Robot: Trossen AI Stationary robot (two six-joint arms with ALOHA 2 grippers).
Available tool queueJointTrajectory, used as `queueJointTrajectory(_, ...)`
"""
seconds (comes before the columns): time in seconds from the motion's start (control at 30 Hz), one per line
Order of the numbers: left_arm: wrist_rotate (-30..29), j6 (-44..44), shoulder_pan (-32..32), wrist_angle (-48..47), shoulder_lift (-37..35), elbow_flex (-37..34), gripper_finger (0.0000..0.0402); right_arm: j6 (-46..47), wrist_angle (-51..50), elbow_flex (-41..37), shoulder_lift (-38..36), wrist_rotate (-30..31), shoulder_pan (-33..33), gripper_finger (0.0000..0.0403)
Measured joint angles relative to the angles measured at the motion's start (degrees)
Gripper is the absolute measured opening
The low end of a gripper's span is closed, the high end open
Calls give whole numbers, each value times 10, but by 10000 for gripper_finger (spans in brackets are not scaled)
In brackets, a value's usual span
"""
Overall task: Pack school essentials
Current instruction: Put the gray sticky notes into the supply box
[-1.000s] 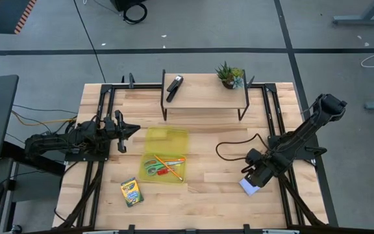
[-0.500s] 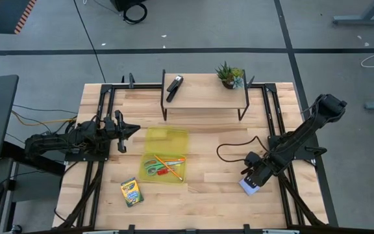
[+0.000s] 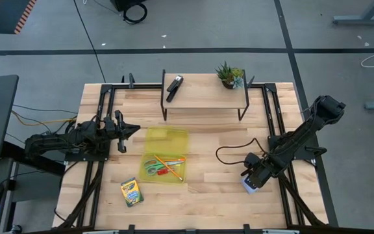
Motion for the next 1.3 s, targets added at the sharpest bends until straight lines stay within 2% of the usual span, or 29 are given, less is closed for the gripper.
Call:
queueJointTrajectory(0.27,0,0,0,0,0,0,36,-1,4,0,0,-2,0,84)
queueJointTrajectory(0.57,0,0,0,0,0,0,28,-1,10,-1,1,-4,0,14)
queueJointTrajectory(0.8,0,0,0,0,0,0,36,-6,-3,6,1,-16,-2,11)
queueJointTrajectory(1.1,0,0,0,0,0,0,26,-26,-173,102,4,-30,-2,10)
queueJointTrajectory(1.3,0,0,0,0,0,0,30,-33,-235,170,3,-30,-14,10)
